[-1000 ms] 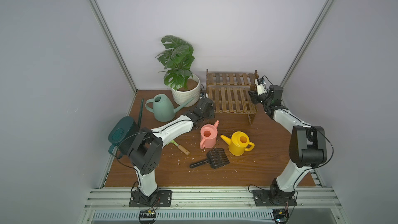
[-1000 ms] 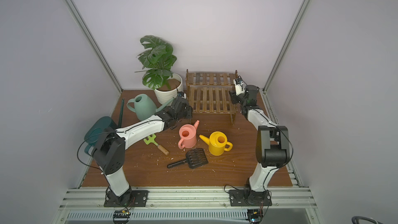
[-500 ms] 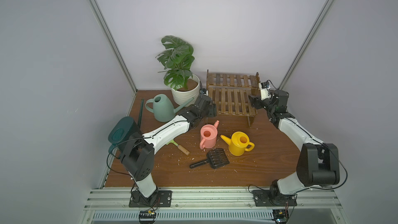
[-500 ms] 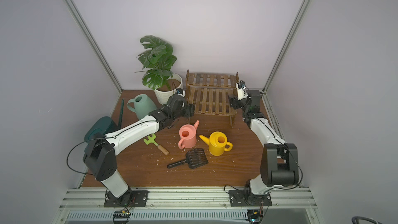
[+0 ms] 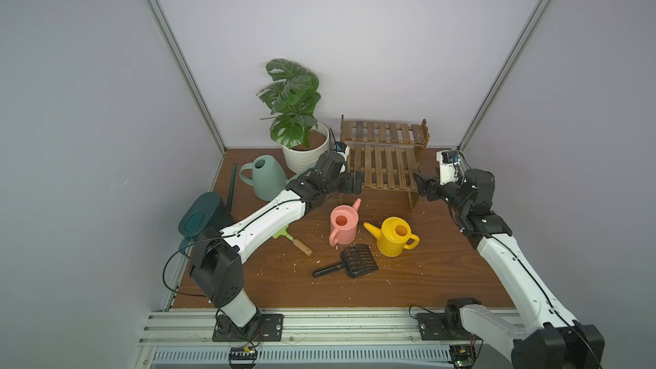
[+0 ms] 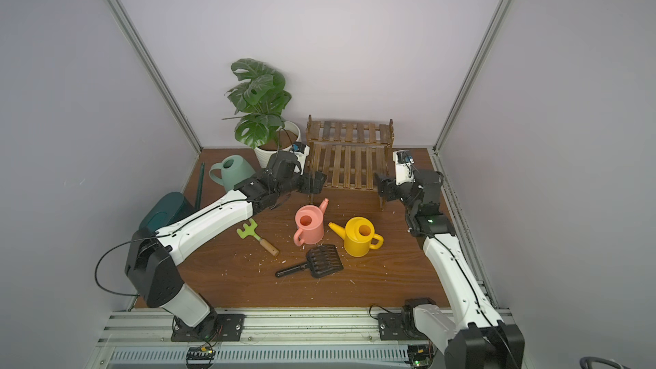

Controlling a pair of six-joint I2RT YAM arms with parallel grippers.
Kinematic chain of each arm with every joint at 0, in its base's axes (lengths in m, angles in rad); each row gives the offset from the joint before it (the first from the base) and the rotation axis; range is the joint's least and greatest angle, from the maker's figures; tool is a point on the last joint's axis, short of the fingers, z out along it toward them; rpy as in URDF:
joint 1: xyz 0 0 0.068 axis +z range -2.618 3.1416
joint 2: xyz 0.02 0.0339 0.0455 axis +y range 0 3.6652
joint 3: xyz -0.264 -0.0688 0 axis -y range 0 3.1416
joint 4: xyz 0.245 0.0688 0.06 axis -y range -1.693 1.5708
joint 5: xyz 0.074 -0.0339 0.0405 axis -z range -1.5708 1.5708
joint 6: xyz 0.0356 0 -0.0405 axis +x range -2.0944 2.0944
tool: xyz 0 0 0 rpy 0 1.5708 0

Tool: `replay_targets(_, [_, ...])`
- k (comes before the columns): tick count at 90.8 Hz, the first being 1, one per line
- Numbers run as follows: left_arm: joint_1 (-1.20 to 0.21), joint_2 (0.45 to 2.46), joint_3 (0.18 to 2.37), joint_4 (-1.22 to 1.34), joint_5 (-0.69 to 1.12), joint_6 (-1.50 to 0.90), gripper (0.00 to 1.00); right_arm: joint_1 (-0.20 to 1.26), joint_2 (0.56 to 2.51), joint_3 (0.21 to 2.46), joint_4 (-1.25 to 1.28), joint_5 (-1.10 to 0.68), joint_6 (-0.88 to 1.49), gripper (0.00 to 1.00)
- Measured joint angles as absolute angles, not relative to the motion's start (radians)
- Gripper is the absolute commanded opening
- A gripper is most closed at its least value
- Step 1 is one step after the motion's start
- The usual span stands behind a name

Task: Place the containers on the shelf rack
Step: 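Adjust the shelf at the center of the board, then pick up a container from the center of the board.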

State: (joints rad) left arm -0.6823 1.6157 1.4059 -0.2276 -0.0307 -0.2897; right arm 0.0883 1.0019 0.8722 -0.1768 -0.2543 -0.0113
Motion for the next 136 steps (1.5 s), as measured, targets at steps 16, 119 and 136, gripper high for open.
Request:
replay_targets(16, [-0.682, 1.596, 1.406, -0.229, -0.003, -0.226, 0.99, 0.13, 0.962, 0.934, -0.456, -0.272, -0.233, 0.99])
replay_targets(119, [-0.643, 1.596, 1.398, -0.247, 0.041, -0.141, 0.99, 0.383, 1.067, 0.695, -0.776, -0.013, -0.733, 0.9])
replay_targets(136, [-0.636, 1.596, 1.391, -0.248, 0.042, -0.141, 0.99, 0.395, 1.129, 0.718, -0.747, -0.072, -0.694, 0.64])
